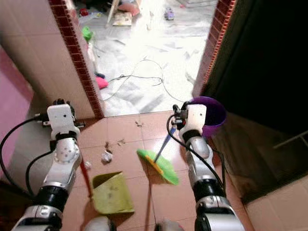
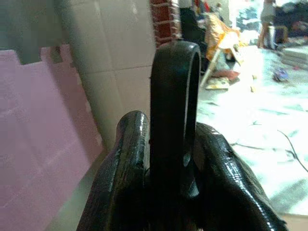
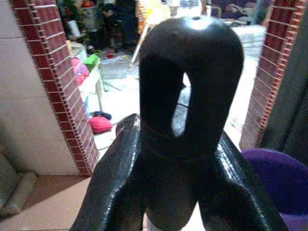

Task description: Sweep floor

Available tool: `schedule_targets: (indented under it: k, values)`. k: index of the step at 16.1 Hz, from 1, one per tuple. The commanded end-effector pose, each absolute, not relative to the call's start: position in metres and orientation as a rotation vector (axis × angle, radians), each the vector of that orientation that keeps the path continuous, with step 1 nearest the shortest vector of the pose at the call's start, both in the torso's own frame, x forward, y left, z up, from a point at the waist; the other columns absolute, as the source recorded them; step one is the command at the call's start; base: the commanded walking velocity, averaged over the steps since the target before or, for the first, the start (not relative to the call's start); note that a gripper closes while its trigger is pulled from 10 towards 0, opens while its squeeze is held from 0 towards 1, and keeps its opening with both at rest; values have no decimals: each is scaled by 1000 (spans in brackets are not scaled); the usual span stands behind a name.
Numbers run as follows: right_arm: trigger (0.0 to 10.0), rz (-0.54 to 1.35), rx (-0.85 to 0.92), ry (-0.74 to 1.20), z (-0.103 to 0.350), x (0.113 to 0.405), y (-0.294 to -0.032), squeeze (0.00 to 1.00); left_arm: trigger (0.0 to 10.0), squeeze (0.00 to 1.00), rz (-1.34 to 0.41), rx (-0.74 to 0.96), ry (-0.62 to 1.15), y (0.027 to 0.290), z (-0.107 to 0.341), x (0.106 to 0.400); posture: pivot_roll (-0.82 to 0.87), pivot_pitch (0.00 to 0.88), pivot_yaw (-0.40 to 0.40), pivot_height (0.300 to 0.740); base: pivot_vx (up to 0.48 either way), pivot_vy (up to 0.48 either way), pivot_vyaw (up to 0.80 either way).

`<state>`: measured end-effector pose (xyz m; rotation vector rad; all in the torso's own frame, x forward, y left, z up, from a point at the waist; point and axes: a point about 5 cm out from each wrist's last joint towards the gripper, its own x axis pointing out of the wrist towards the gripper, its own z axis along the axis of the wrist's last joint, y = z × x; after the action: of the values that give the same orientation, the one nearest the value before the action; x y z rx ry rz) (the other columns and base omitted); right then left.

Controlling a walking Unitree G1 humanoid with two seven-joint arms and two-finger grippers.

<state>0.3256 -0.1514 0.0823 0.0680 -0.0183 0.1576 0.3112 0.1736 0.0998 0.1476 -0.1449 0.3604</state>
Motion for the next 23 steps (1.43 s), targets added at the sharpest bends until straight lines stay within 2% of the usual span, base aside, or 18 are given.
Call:
schedule_targets:
  k: [1, 6, 9, 17, 20, 23]
  values:
    - [10000, 168, 64, -43, 89, 328, -150, 0, 10000, 0, 382, 136, -273, 177, 133, 320, -45, 0, 7, 740, 356, 322, 0]
    - [10000, 161, 37, -62, 93, 330, -150, 0, 10000, 0, 370, 110, -443, 170, 185, 330, -45, 0, 9, 740, 355, 322, 0]
    - [10000, 164, 31, -65, 93, 329, -148, 0, 10000, 0, 362, 125, -473, 169, 196, 331, -41, 0, 8, 740, 355, 324, 0]
    - [10000, 150, 13, -69, 92, 328, -151, 0, 10000, 0, 339, 148, -449, 169, 192, 333, -44, 0, 14, 740, 346, 330, 0]
    - [10000, 145, 8, -65, 90, 327, -151, 0, 10000, 0, 231, 208, -447, 165, 181, 334, -43, 0, 11, 740, 0, 0, 0]
    - [10000, 144, 5, -64, 89, 325, -152, 0, 10000, 0, 210, 282, -422, 170, 169, 335, -52, 0, 12, 740, 0, 0, 0]
